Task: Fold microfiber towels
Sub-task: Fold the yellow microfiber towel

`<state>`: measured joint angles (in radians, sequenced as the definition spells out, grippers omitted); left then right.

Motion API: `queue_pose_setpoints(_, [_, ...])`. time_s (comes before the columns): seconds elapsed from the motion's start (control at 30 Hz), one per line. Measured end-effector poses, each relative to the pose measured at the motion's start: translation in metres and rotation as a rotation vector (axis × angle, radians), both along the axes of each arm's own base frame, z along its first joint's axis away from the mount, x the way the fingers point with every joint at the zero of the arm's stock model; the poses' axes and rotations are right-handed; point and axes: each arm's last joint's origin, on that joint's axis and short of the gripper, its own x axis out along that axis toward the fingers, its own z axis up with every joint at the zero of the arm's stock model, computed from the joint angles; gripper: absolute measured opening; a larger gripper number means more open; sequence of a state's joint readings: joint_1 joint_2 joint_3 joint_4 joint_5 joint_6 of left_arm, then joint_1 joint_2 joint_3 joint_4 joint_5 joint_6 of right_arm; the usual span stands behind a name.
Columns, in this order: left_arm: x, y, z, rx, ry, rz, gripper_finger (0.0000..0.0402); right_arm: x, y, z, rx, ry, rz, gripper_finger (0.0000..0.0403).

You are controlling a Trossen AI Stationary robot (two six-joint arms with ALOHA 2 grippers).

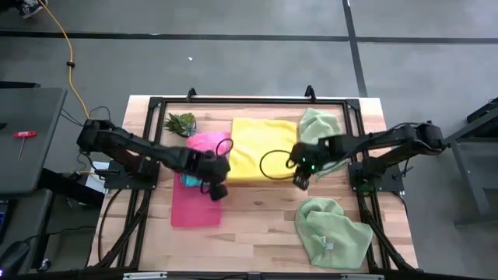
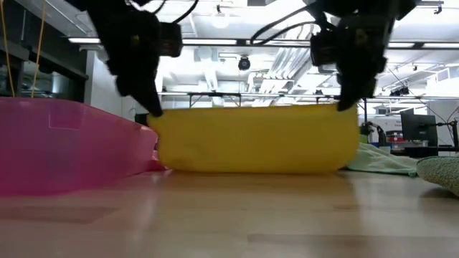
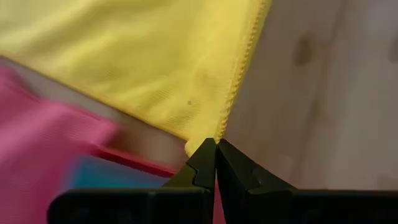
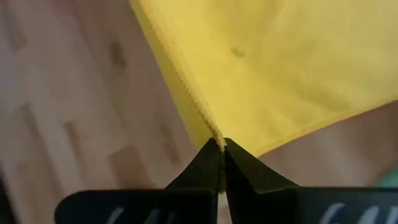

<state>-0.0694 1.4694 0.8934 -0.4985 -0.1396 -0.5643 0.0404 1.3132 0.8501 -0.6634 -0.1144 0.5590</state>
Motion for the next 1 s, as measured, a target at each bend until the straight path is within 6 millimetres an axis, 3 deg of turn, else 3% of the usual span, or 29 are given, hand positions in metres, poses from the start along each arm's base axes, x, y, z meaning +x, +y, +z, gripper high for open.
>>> queue_pose_setpoints(0.23, [0.0, -0.034, 0.002, -0.231, -0.057, 0.024, 0.0, 0.0, 0.035, 0.0, 0.214, -0.006, 0.015, 0.0])
queue_pose_setpoints(0.43, [0.007, -0.034, 0.023, -0.303, -0.097, -0.088, 0.0, 0.002, 0.041, 0.014, 0.308, -0.006, 0.112, 0.0])
queue_pose_setpoints(0.57, [0.013, -0.014, 0.031, -0.205, -0.13, -0.098, 0.0, 0.005, 0.022, 0.018, 0.234, -0.008, 0.039, 0.0])
queue_pose_setpoints(0.83, [0.014, 0.044, 0.031, 0.031, -0.132, 0.057, 0.0, 0.002, -0.025, 0.014, 0.012, 0.024, -0.219, 0.0])
queue_pose_setpoints(1.0, [0.009, 0.069, 0.027, 0.099, -0.088, 0.145, 0.0, -0.005, -0.046, 0.011, -0.086, 0.071, -0.314, 0.0])
